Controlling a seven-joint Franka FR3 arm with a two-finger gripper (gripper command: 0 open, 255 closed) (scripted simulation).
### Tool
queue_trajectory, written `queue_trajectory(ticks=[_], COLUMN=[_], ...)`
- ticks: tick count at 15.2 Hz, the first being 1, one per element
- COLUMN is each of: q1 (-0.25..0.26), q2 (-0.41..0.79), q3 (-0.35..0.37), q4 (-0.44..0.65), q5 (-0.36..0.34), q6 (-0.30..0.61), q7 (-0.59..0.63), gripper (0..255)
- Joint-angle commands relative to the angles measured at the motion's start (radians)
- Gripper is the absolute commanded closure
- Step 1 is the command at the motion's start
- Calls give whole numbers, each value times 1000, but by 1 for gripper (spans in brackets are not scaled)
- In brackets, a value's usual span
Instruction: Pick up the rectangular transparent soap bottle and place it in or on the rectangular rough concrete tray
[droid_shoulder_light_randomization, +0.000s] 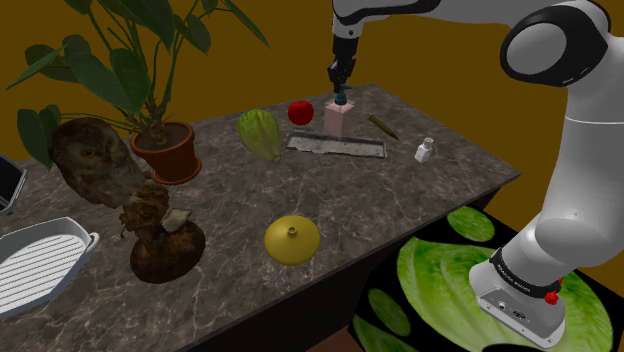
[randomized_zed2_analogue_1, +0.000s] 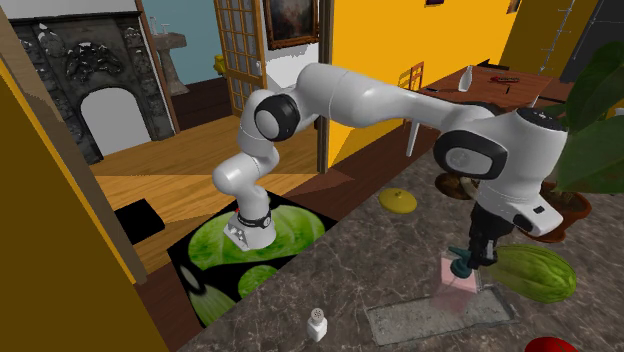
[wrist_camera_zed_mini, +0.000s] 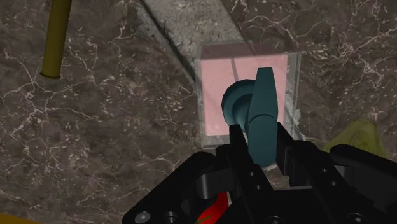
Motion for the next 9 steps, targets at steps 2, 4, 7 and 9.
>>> queue_trajectory(ticks=[2,4,7,9], q1=[-1,-2,-2,-2], q2=[1,2,4,4], q3=[-1,-1,-1,-1], q4=[-38,-63,-87,-87], q5=[0,0,0,0], q6=[40,66,91,91], q7=[-2,-2,-3,-3], gripper=[255,255,255,255])
